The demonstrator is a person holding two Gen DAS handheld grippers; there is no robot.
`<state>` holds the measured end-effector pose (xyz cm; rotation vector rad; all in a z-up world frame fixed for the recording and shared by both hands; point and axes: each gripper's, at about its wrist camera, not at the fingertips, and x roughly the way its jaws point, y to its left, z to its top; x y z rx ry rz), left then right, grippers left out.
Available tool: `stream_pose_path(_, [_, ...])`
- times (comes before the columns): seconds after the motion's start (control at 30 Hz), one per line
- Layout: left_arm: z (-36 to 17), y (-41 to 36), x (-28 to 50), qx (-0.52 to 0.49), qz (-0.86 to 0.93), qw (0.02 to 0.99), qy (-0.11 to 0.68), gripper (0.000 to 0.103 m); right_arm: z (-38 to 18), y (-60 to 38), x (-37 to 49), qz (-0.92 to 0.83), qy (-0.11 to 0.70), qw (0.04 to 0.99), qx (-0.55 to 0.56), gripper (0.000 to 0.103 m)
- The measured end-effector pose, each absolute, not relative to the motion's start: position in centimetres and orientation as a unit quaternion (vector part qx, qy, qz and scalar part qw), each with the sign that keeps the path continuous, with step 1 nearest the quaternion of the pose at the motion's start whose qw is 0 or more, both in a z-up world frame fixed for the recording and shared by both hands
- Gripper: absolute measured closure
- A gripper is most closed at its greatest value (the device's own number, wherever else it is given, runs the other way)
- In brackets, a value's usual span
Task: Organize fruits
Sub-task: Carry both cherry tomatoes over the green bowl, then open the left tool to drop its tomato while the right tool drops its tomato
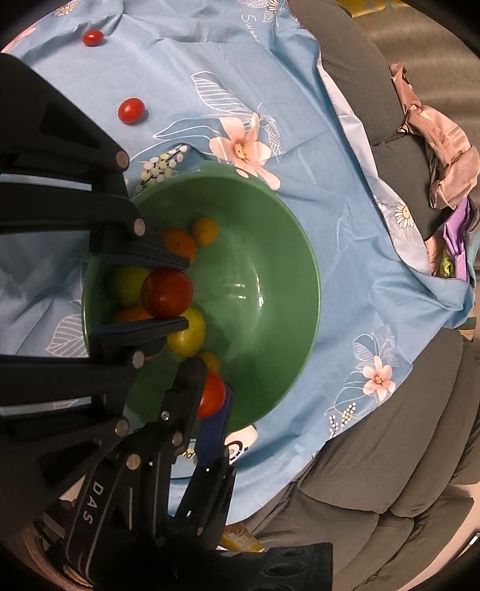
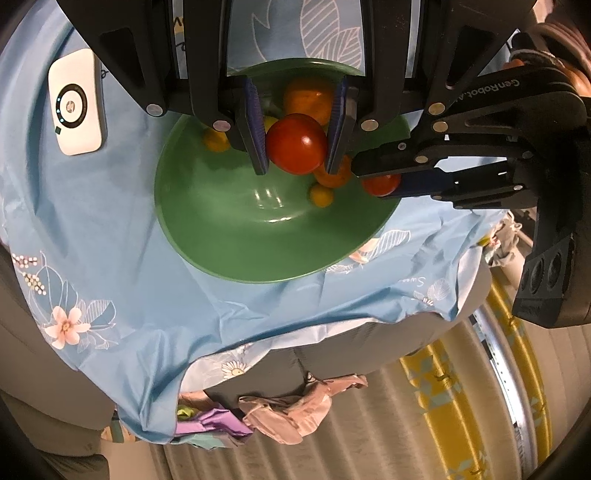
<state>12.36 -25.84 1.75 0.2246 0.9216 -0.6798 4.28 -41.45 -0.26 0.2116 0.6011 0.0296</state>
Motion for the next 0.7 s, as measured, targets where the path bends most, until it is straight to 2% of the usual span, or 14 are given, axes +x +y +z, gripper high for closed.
stream_pose_path(0.7, [0.80,-26.69,13.15,0.127,-0.314,0.825,0.452,0.078,-0.52,-41.97,4.70,0.005,0.304,0.947,0.106,0.070])
